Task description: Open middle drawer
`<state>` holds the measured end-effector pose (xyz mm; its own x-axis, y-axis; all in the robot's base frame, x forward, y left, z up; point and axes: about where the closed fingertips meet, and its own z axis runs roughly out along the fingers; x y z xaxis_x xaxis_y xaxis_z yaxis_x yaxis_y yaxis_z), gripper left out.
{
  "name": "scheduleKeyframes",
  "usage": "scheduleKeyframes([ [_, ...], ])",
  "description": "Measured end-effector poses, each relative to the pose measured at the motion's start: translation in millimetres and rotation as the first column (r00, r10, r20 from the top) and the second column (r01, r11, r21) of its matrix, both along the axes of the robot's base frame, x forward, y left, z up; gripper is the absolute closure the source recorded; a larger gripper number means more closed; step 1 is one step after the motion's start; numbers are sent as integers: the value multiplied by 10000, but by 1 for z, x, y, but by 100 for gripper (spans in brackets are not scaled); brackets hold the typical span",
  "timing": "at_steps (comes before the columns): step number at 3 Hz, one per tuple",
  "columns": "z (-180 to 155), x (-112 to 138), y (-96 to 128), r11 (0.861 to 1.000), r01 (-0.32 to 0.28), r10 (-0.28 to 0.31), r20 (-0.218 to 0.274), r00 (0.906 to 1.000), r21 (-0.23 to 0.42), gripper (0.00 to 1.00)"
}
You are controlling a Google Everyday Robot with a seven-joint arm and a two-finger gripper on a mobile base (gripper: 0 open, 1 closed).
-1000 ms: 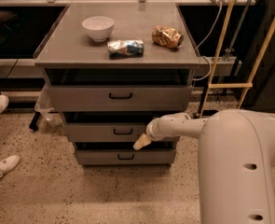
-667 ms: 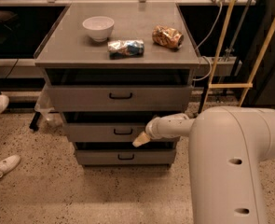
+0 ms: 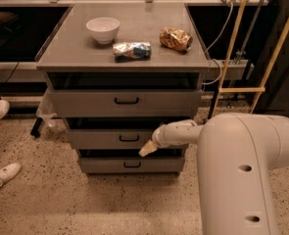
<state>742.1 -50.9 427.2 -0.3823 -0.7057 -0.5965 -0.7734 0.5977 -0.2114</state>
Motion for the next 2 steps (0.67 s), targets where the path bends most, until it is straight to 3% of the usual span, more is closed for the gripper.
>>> scheduleKeyframes([
  [1,-17,-1,8,9997,-190,186,-393,9991,-121,0],
  [2,-17,-1,8,9997,-191,186,-415,9990,-128,19],
])
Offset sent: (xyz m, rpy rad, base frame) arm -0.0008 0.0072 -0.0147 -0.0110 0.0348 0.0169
